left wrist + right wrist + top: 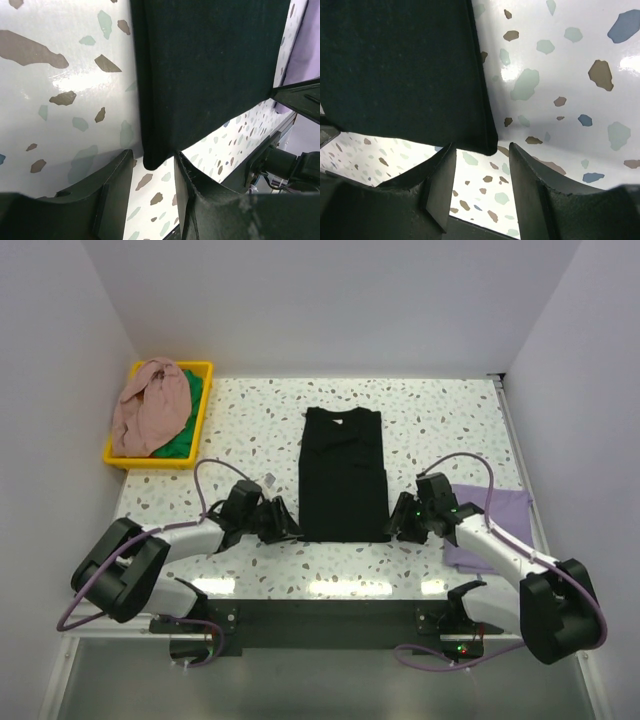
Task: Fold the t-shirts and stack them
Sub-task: Fold the tshirt
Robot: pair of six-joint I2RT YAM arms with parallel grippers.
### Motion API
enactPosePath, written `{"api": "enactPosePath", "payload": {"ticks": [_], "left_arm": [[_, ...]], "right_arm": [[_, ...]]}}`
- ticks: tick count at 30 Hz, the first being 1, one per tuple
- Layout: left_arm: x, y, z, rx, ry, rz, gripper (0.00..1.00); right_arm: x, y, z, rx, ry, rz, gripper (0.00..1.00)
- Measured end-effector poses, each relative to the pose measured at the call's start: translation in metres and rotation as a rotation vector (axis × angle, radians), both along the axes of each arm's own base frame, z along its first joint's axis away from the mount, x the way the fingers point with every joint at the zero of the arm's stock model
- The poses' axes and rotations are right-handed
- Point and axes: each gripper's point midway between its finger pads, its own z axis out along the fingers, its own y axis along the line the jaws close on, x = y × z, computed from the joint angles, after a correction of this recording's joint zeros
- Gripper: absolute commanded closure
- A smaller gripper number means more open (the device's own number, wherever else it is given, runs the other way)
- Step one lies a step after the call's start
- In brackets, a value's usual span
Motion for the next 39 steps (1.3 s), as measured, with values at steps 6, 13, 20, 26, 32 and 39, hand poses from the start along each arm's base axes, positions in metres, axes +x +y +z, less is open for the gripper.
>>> {"api": "enactPosePath", "payload": {"ticks": [6,13,20,26,32,39], "left_arm": [[-0.001,-0.004,-0.001,-0.01,0.009,0.009,0.58],[-0.002,-0.008,-0.003,-0.013,0.018,0.017,0.63],[-0.005,-0.012,-0.006,-0.014,0.026,0.026,0.74],[-0.008,-0.012,-0.01,-0.004,0.04,0.044,0.97],[-0.01,-0.011,-0.01,0.001,0.048,0.048,1.0],[-0.032,0.004,-0.005,0.029,0.056,0.047,1.0]], "right_arm": [[-0.004,0.001,-0.017,0.004,0.037,0.004,0.55],[-0.001,0.009,-0.018,0.06,0.011,-0.011,0.59],[-0.002,0.011,-0.021,0.106,-0.021,-0.048,0.72],[-0.004,0.011,-0.023,0.118,-0.022,-0.058,0.88],[-0.009,0.01,-0.021,0.117,-0.022,-0.05,1.0],[-0.026,0.013,0.0,0.166,-0.054,0.008,1.0]]}}
